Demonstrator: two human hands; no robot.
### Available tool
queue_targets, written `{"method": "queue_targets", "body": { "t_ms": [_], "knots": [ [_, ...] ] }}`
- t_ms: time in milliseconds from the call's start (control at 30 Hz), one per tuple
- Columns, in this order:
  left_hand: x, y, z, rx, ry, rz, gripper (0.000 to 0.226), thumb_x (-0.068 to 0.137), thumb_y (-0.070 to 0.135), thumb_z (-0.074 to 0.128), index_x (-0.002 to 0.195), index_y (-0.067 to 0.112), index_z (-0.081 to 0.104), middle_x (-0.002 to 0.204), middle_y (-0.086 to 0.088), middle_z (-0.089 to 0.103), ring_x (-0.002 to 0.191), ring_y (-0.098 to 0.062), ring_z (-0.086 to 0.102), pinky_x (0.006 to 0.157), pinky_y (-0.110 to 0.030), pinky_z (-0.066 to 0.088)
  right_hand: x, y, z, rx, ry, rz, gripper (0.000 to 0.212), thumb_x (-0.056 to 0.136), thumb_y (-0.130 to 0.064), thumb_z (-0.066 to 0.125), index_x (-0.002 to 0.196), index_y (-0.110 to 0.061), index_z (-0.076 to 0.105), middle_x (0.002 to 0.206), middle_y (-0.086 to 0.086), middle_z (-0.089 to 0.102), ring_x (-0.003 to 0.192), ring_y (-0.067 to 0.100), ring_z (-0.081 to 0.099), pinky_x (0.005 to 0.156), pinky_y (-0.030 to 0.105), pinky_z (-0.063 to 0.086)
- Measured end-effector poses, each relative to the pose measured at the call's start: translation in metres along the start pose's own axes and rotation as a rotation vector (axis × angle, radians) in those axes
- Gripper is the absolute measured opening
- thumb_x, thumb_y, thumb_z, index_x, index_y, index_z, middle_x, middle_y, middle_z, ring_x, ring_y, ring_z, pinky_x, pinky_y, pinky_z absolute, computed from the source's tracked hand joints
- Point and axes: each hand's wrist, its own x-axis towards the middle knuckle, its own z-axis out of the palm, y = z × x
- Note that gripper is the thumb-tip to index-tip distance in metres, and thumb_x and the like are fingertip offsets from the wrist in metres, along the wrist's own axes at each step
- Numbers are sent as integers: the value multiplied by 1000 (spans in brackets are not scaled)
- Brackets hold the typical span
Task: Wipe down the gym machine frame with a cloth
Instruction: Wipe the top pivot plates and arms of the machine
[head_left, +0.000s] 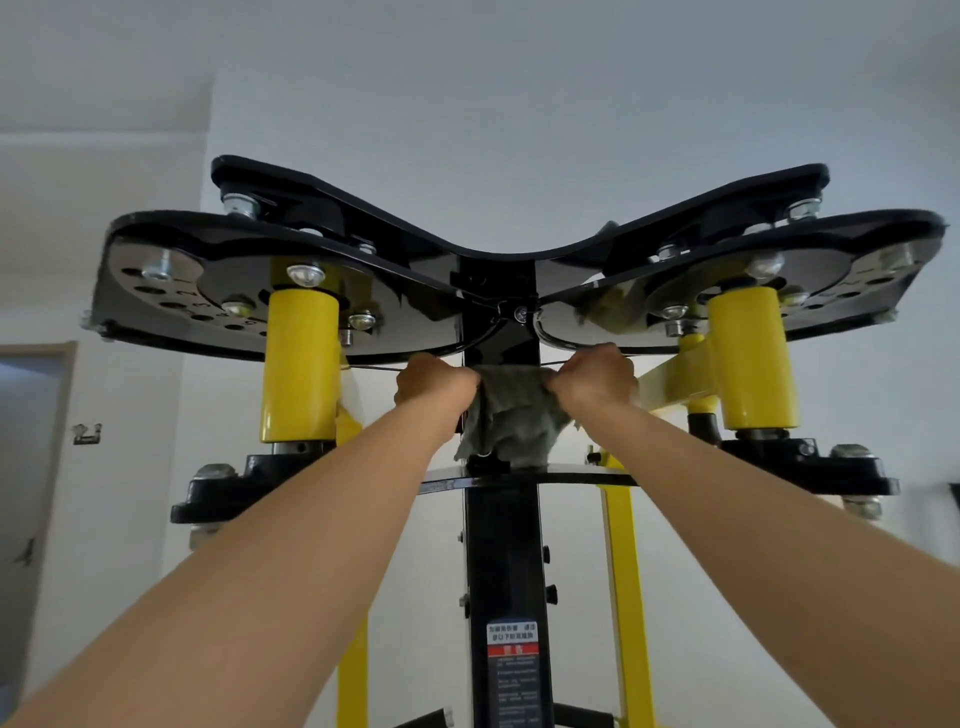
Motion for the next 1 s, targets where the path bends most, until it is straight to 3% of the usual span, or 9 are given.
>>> {"method": "queue_targets", "body": {
  "t_ms": [100, 233, 367, 500, 633, 700, 767, 867, 1000],
  "knots": [
    [12, 4, 14, -304, 25, -100, 35, 80, 10, 78, 111, -1, 66, 108, -17, 71, 92, -31, 73, 80, -42, 63, 18, -7, 15, 206, 35, 153, 26, 78, -23, 79, 92, -11, 60, 102, 11, 68, 93, 33, 68, 83, 44, 60],
    [22, 0, 30, -600, 94, -159, 24, 77, 6, 81, 99, 3, 70, 99, -13, 74, 72, -23, 73, 62, -32, 61, 30, -12, 32, 547, -12, 194, 30, 75, -22, 85, 80, -10, 58, 90, 10, 66, 85, 31, 68, 78, 45, 62],
    [29, -5, 39, -440, 218, -123, 28, 72, 27, 86, 85, 10, 67, 98, -8, 72, 87, -29, 72, 79, -42, 62, 34, -8, 44, 599, -93, 191, 41, 73, -20, 88, 107, -6, 70, 103, 12, 70, 91, 29, 67, 78, 35, 60],
    [24, -3, 45, -407, 159, -95, 37, 68, 38, 90, 69, 21, 57, 81, -1, 64, 72, -22, 66, 62, -32, 59, 33, -8, 44, 576, -128, 192, 48, 70, -12, 89, 113, -5, 67, 105, 12, 69, 85, 27, 64, 66, 27, 53],
    [23, -7, 44, -281, 63, -91, 49, 64, 37, 95, 97, 10, 73, 100, -10, 74, 87, -31, 73, 76, -46, 63, 29, -8, 41, 443, -185, 195, 55, 70, -15, 90, 116, -4, 61, 113, 14, 66, 97, 30, 66, 81, 39, 60],
    [25, -13, 43, -236, 8, -131, 57, 64, 33, 96, 106, 6, 69, 103, -12, 73, 87, -32, 73, 71, -44, 63, 26, -7, 38, 355, -237, 181, 56, 72, -16, 89, 116, -3, 59, 115, 15, 65, 100, 32, 67, 85, 46, 60],
    [26, -16, 42, -180, -35, -147, 64, 62, 34, 97, 109, 4, 66, 106, -12, 72, 91, -31, 72, 72, -40, 62, 23, -6, 32, 267, -296, 151, 55, 73, -15, 89, 117, -2, 57, 114, 16, 66, 100, 34, 68, 84, 49, 60],
    [28, -19, 40, -121, -122, -159, 72, 63, 29, 97, 119, 0, 62, 117, -13, 70, 104, -31, 69, 91, -45, 59, 17, -6, 24, 110, -394, 125, 50, 76, -16, 88, 111, 1, 57, 108, 19, 68, 91, 36, 72, 79, 49, 62],
    [24, -20, 37, 9, -166, -160, 74, 63, 29, 97, 120, 2, 59, 116, -10, 69, 103, -28, 69, 91, -41, 59, 11, -3, 20, -19, -465, 93, 48, 78, -21, 86, 107, 1, 54, 105, 20, 67, 84, 37, 73, 75, 49, 63]
  ]
}}
